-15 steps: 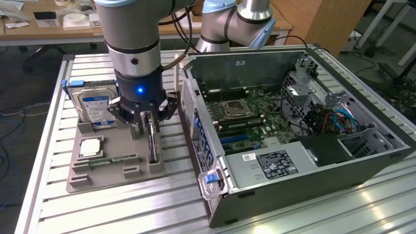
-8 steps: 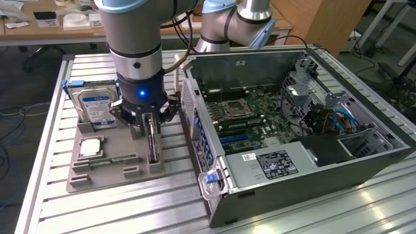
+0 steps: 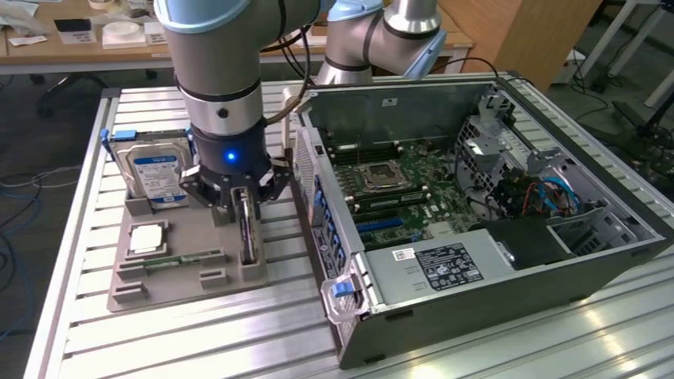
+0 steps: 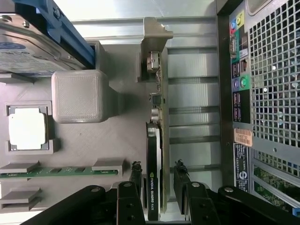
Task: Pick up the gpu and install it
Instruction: 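Pick up the gpu and move the gpu toward the slot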
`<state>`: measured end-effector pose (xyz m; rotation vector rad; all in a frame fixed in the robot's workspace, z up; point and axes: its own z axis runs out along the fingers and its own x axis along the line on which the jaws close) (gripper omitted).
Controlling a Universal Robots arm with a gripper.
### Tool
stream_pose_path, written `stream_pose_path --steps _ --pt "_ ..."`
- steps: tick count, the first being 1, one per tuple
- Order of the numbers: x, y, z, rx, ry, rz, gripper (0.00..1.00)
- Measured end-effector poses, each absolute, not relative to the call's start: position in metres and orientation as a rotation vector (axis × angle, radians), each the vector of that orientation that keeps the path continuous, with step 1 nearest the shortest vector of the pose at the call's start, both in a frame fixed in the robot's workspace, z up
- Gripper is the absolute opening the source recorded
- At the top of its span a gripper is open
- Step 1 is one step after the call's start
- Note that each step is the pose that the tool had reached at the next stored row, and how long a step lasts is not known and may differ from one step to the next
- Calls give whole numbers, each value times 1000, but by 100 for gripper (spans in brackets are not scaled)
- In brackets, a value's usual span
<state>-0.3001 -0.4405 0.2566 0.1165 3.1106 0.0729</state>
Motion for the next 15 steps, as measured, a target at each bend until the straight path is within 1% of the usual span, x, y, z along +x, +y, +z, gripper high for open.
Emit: stream_pose_path --steps 7,15 --pt "-300 -434 250 117 3110 73 42" --pt "-301 -432 237 117 3110 73 42"
